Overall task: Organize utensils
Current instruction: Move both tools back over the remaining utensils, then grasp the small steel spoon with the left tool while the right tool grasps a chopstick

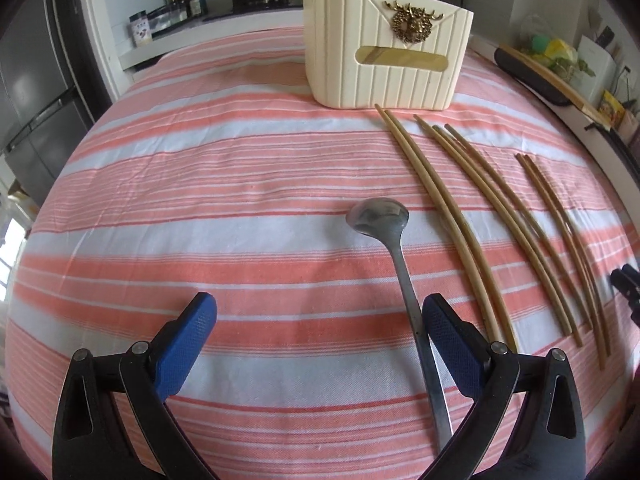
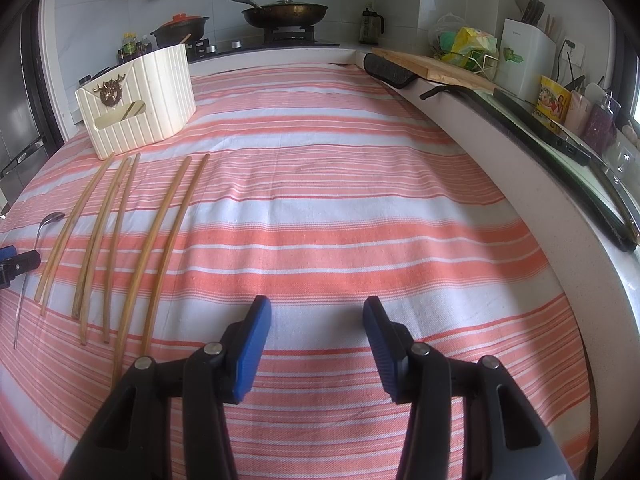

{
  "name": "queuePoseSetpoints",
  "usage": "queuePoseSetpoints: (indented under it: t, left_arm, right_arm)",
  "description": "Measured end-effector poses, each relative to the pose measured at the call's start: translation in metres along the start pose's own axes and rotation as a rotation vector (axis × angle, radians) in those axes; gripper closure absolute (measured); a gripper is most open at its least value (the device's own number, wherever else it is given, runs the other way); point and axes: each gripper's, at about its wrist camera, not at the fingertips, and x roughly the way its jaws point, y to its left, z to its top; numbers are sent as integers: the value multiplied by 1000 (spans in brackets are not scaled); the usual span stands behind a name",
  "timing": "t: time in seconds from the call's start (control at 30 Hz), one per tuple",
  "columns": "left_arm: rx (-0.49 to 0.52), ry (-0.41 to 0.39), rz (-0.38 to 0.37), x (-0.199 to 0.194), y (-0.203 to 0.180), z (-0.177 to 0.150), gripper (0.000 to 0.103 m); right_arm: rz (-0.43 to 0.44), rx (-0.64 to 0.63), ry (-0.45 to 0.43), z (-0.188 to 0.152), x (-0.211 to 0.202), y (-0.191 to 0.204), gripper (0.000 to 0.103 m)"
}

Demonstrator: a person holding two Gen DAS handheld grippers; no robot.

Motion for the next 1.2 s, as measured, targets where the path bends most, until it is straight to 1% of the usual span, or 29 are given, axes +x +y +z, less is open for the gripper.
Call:
queuePoseSetpoints:
  t: [0.13,0.3,0.47,0.53,0.57,0.6,0.7,0.8,0.87,0.9,1.0,1.07,1.13,1.2]
  left_arm:
    - [-12,7,13,-4,14,-1,1]
    - [-11,16,17,-8,22,-5,1]
    - [-69,13,-31,-19,27,-12,1]
    - [-98,10,-45,-22,23,-16,1]
    - [-90,9,-44,-21,18,-19,1]
    - [-67,10,-24,-19,11,-21,1]
    - [6,17,80,-12,-1,-28,1]
    - [-3,8,95,-16,7,-31,1]
    - [-7,12,99,-17,18,-33,1]
    - [-16,17,101,-17,24,-35,1]
    - [-59,31,71,-16,41,-38,1]
    - [-70,31,72,-18,46,-38,1]
    - [-65,34,70,-20,47,-39,1]
    - [-56,33,60,-22,48,-40,1]
  right_arm:
    - [0,0,0,0,0,0,54]
    - [0,0,0,0,0,0,54]
    - [0,-1,0,0,0,0,54]
    - [1,0,0,0,0,-1,54]
    - [1,0,0,0,0,-1,54]
    - [1,0,0,0,0,-1,54]
    - [3,2,0,0,0,-1,54]
    - [17,23,4,1,-1,-3,54]
    - [17,47,41,7,-3,-3,54]
    - [47,62,48,12,-6,-2,54]
    - [177,101,38,29,-18,10,54]
    - [248,84,55,40,-15,24,54]
    - [269,27,100,47,-6,42,55]
    - [280,-26,128,50,0,58,73]
